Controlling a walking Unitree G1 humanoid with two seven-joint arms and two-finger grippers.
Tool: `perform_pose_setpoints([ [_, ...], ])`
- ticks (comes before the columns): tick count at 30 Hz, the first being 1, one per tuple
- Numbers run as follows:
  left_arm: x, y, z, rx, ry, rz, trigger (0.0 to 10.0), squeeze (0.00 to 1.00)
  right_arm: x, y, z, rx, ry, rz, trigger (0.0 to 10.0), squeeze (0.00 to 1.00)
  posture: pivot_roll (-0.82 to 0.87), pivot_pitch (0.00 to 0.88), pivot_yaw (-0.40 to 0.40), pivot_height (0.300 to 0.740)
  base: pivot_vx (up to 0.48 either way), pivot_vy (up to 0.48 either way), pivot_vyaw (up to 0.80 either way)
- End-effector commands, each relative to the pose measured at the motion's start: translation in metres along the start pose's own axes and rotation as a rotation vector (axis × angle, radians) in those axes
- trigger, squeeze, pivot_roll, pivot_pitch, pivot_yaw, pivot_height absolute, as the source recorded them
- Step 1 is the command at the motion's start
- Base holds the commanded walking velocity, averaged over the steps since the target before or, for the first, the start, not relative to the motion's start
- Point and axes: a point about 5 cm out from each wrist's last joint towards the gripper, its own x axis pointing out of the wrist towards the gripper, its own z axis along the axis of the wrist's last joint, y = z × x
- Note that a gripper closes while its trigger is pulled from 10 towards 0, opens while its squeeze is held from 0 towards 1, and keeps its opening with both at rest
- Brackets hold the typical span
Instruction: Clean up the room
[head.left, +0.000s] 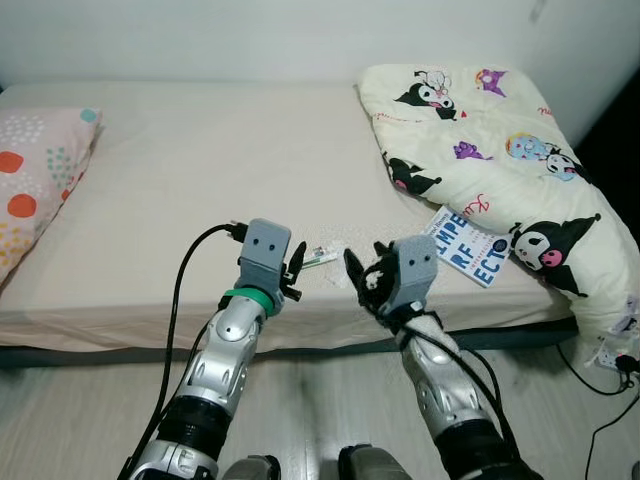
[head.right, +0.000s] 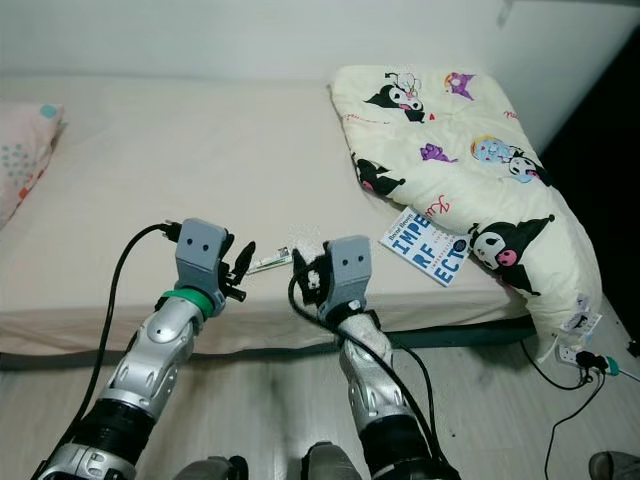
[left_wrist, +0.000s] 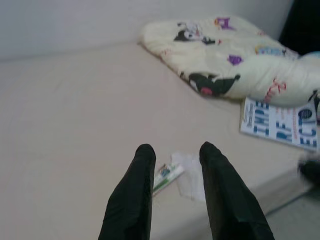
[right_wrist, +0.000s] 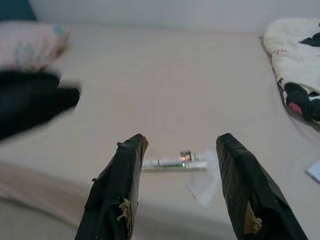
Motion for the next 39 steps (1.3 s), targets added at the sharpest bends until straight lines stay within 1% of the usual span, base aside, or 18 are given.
perform_pose_setpoints([
  [1, 0.0, -0.003, -0.004, 0.006, 0.008, 0.003, 10.0, 0.0, -0.001, -0.001, 0.002, -0.008, -0.01, -0.003, 10.0, 0.0, -0.09, 0.046, -0.016, 0.74, 0.48, 0.0, 0.66],
  [3, 0.0, -0.005, -0.004, 0.007, 0.007, 0.003, 10.0, 0.0, -0.001, -0.002, 0.004, 0.005, -0.025, -0.005, 10.0, 0.0, -0.09, 0.046, -0.016, 0.74, 0.48, 0.0, 0.66],
  [5, 0.0, -0.006, -0.004, 0.007, 0.006, 0.001, 10.0, 0.0, 0.001, -0.004, 0.007, 0.047, -0.039, -0.006, 10.0, 0.0, -0.09, 0.038, -0.017, 0.74, 0.48, 0.0, 0.0],
  [7, 0.0, -0.006, -0.004, 0.008, 0.005, 0.001, 10.0, 0.0, 0.003, -0.006, 0.008, 0.058, -0.039, -0.011, 10.0, 0.0, -0.09, 0.038, -0.017, 0.74, 0.48, 0.0, 0.0],
  [13, 0.003, -0.002, -0.002, 0.011, -0.001, 0.009, 10.0, 0.0, 0.006, -0.009, 0.01, 0.043, -0.038, -0.011, 10.0, 0.0, -0.09, 0.025, -0.019, 0.74, 0.418, 0.0, 0.0],
  [23, 0.003, -0.008, -0.001, 0.013, -0.02, -0.021, 10.0, 0.0, 0.004, -0.009, 0.006, 0.031, -0.021, -0.008, 10.0, 0.0, -0.09, 0.02, -0.013, 0.74, 0.0, 0.0, 0.0],
  [31, 0.003, -0.007, -0.001, 0.021, -0.017, -0.025, 10.0, 0.0, 0.003, -0.011, 0.002, 0.03, -0.007, -0.026, 10.0, 0.0, -0.09, 0.024, -0.009, 0.74, 0.0, 0.0, 0.0],
  [34, 0.003, -0.006, -0.003, 0.025, -0.013, -0.027, 10.0, 0.0, 0.002, -0.012, -0.001, 0.042, 0.008, -0.045, 10.0, 0.0, -0.09, 0.026, -0.007, 0.74, 0.0, 0.0, 0.0],
  [39, 0.002, -0.006, -0.004, 0.028, -0.008, -0.029, 10.0, 0.0, 0.0, -0.015, -0.006, 0.067, 0.028, -0.078, 10.0, 0.0, -0.08, 0.028, -0.005, 0.725, 0.0, 0.0, 0.0],
])
